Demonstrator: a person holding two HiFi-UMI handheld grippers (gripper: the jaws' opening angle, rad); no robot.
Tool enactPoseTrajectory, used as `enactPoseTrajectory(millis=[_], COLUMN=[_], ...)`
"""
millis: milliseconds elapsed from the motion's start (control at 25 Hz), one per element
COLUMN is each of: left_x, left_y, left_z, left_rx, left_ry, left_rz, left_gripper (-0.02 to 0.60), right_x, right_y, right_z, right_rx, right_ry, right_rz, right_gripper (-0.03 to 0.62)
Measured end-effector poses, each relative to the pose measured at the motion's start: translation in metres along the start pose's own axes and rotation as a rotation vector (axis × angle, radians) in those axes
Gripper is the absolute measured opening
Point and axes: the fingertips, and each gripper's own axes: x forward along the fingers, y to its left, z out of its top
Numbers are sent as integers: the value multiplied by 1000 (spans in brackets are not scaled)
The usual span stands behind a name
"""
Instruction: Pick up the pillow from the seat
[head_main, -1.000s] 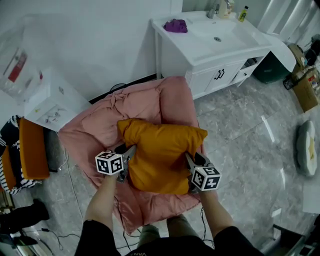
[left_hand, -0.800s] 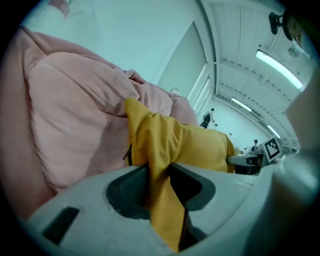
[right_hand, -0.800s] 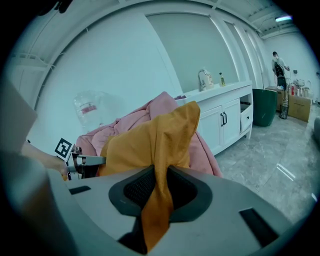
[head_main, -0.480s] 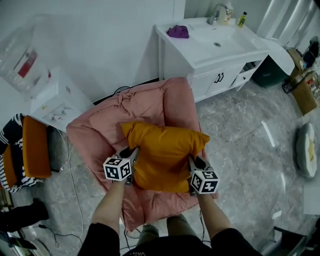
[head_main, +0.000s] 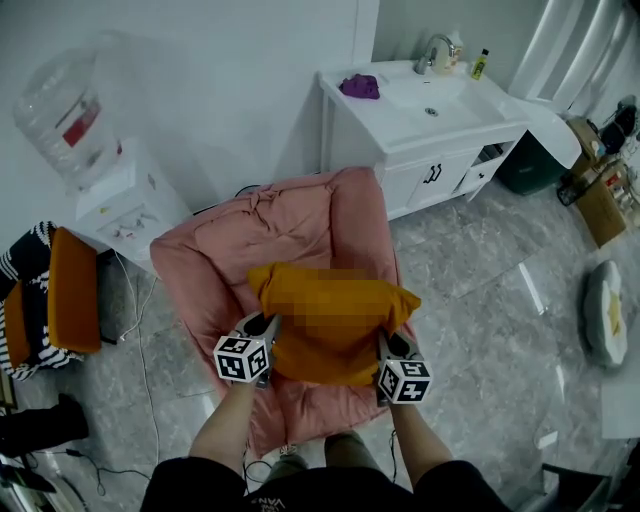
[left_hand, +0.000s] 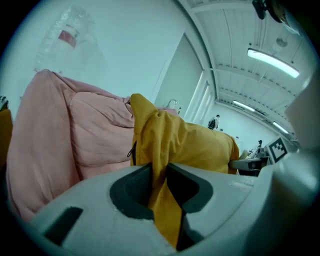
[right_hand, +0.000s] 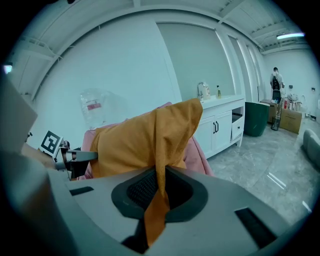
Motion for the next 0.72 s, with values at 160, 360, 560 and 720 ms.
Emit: enactPoseTrajectory(millis=[160,360,560,720], left_x=[-23,-52,-82,-106], left_y=[-15,-30,-41,-49], left_z=[-5,-4,-15,-21], left_rx=[39,62,56,57], left_ry=[-9,-33,-36,-49], left_rz=[4,-3,-15,-9], left_gripper=[84,74,72,69], right_x=[-25,-56,-82,-105], right_y=[6,17,28,41], right_z=[-7,-10,-20,-26], right_rx=[-17,-15,-14,-14], right_ry=[-20,-54,-61,-74], right_rz=[-19,-38,-44,-57], right_gripper=[32,26,25,25])
